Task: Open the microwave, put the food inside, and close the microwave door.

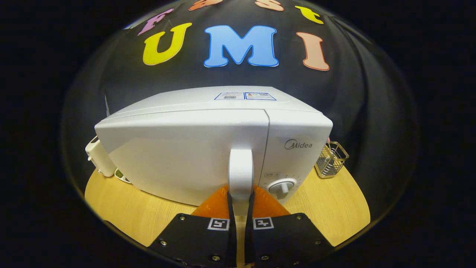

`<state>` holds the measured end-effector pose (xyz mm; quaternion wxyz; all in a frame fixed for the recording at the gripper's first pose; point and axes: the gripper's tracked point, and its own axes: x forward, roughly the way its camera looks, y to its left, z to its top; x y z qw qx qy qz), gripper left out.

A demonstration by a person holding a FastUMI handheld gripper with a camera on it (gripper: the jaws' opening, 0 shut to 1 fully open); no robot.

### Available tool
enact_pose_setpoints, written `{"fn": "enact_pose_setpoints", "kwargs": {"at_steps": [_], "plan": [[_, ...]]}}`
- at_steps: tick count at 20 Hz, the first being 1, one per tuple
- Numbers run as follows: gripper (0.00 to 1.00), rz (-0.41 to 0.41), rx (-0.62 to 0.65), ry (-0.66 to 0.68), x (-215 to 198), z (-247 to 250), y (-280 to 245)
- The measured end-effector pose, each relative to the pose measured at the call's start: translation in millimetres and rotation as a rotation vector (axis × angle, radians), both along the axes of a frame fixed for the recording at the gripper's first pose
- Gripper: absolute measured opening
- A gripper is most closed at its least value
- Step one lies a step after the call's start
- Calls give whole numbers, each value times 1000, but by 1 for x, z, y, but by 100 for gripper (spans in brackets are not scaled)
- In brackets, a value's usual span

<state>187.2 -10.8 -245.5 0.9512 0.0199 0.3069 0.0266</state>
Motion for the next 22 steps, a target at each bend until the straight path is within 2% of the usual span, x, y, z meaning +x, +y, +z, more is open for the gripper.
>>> {"fn": "enact_pose_setpoints", "kwargs": {"at_steps": [15, 18, 22], "plan": [[9, -21, -37, 21, -3, 0, -1], [9, 17, -78, 15, -33, 3, 5], [9, 9, -42, 45, -61, 4, 13]]}}
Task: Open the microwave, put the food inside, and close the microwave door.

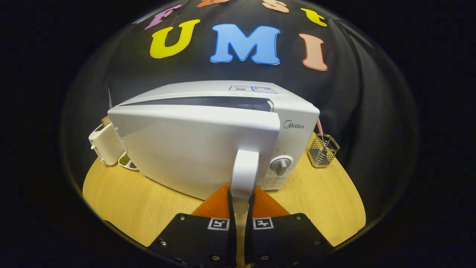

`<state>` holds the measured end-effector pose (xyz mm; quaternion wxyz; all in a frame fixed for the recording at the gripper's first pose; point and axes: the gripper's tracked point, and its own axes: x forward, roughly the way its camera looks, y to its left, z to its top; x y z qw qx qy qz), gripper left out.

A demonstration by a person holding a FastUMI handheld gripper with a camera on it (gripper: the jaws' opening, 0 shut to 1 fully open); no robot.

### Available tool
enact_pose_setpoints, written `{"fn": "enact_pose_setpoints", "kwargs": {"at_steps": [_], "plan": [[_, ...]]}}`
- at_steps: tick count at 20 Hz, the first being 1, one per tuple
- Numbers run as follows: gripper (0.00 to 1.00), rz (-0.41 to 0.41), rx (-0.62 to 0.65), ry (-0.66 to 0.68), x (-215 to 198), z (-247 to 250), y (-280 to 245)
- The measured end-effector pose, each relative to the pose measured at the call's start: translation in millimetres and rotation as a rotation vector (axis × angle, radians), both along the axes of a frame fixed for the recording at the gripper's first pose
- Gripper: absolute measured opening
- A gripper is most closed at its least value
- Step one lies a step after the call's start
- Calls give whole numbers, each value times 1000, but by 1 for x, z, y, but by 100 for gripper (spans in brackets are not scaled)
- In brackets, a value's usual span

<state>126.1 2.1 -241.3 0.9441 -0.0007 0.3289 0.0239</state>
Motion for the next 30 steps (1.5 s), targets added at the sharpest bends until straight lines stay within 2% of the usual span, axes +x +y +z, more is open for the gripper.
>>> {"fn": "enact_pose_setpoints", "kwargs": {"at_steps": [14, 19, 26, 28, 30], "plan": [[9, 46, 46, 49, -87, 7, 46], [14, 98, 59, 71, -113, 11, 67], [20, 229, 46, 92, -153, 18, 107], [24, 250, 61, 102, -163, 20, 118], [24, 274, 74, 115, -174, 21, 130]]}}
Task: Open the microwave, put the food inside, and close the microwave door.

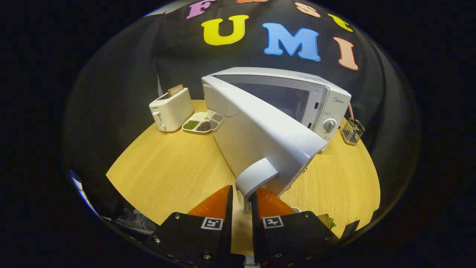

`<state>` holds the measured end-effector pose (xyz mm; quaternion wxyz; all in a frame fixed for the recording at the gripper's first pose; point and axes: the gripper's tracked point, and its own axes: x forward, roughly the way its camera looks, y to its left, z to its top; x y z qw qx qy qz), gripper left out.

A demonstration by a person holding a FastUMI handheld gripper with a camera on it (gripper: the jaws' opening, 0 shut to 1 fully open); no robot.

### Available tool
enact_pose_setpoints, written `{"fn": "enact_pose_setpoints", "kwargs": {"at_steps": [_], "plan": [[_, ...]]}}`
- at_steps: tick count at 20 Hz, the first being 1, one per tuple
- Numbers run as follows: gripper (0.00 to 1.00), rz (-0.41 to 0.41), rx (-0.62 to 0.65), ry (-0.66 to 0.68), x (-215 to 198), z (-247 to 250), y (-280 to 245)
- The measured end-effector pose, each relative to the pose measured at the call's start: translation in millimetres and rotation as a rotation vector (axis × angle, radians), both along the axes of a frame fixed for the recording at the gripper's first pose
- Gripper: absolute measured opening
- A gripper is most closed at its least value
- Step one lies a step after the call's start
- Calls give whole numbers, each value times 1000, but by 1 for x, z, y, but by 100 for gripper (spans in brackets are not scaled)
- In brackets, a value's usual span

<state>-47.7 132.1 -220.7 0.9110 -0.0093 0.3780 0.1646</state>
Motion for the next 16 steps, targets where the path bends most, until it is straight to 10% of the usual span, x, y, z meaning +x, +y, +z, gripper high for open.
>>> {"fn": "enact_pose_setpoints", "kwargs": {"at_steps": [16], "plan": [[24, 210, -114, -42, -59, 10, 87]]}}
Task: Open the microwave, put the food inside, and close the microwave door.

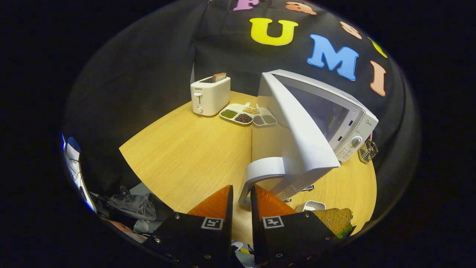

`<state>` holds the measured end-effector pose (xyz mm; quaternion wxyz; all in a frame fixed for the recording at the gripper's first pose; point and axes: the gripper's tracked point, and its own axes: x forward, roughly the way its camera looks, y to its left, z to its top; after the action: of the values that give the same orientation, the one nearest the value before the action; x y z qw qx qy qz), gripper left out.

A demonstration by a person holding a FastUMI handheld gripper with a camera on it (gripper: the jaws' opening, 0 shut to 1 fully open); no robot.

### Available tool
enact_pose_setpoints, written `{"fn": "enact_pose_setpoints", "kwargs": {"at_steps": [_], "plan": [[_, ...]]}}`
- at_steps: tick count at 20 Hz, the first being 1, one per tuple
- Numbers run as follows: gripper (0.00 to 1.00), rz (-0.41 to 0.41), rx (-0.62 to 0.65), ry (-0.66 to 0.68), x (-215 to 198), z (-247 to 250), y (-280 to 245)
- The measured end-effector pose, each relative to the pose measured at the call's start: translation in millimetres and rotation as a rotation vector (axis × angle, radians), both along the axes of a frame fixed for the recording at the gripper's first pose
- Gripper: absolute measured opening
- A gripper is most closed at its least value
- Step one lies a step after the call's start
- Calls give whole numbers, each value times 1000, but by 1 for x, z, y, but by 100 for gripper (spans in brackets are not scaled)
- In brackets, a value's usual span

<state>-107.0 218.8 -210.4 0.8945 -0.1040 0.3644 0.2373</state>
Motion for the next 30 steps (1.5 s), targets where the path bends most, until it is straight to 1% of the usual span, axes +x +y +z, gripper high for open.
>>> {"fn": "enact_pose_setpoints", "kwargs": {"at_steps": [7, 10, 14, 17, 19, 21, 23, 24, 25, 26, 27, 28, 30], "plan": [[24, 47, 10, 43, -12, 7, 21], [24, 106, 63, 55, -18, 16, 42], [22, 223, 150, 66, -24, 20, 78], [22, 313, 240, 51, -24, 34, 104], [23, 365, 334, 41, -28, 56, 118], [23, 398, 433, 25, -32, 84, 123], [24, 414, 541, 10, -31, 111, 127], [29, 421, 583, -10, -32, 125, 125], [38, 432, 609, -35, -34, 138, 122], [64, 436, 621, -66, -32, 149, 116], [77, 437, 628, -98, -31, 158, 109], [87, 428, 632, -131, -30, 164, 101], [97, 400, 641, -189, -29, 180, 82]]}}
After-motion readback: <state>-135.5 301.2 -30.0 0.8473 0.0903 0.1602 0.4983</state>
